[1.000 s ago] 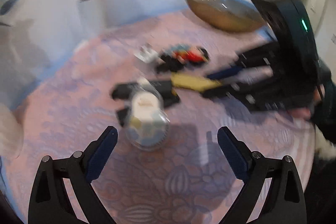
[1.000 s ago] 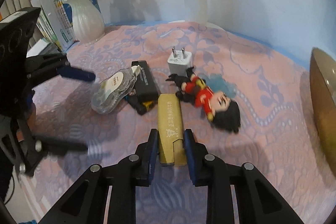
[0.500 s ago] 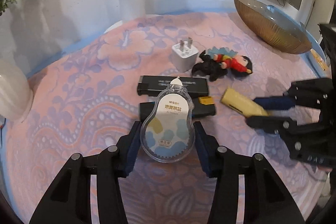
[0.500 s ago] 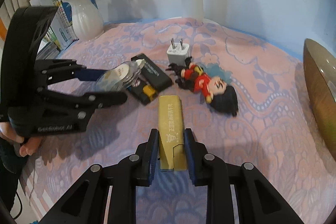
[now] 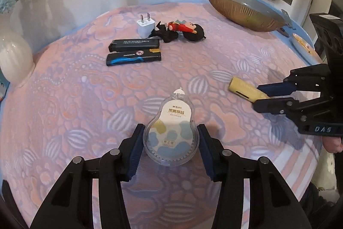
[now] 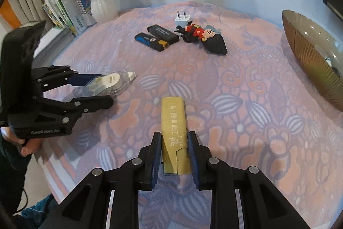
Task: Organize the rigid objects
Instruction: 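Carry tape dispenser and yellow box into the brown bowl and release both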
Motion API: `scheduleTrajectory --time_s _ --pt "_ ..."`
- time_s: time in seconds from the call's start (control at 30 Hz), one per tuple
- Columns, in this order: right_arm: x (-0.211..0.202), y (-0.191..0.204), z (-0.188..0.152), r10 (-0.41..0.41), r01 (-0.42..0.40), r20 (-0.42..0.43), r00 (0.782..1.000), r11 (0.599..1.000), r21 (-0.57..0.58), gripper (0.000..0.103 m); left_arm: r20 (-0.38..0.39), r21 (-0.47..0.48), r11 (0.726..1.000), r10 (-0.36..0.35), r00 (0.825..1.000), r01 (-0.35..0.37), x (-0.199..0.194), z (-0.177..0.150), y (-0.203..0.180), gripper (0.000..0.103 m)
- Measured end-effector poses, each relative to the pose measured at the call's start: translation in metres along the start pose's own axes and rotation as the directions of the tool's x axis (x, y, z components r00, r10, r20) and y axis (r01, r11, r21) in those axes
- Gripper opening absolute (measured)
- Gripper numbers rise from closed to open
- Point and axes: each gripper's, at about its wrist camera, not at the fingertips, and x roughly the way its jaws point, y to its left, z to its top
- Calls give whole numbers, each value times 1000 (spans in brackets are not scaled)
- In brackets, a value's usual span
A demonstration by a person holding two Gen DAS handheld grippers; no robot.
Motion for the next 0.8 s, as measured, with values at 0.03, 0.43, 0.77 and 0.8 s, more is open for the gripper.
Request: scheduleTrajectory --time_s 0.03,0.43,0.77,0.8 --pt "1 2 1 -11 11 -4 1000 1000 -3 27 -3 -11 1000 0 1000 -1 1 1 0 56" --pt "0 43 -6 -29 30 14 999 997 -73 23 54 15 1000 6 999 -7 -2 -2 -18 46" --pt "-87 -40 2 70 -104 188 980 979 176 23 242 70 995 -80 967 65 -50 59 -53 46" --pt "-100 -52 2 44 -87 213 976 977 194 23 256 83 994 -94 962 75 -53 72 -59 46"
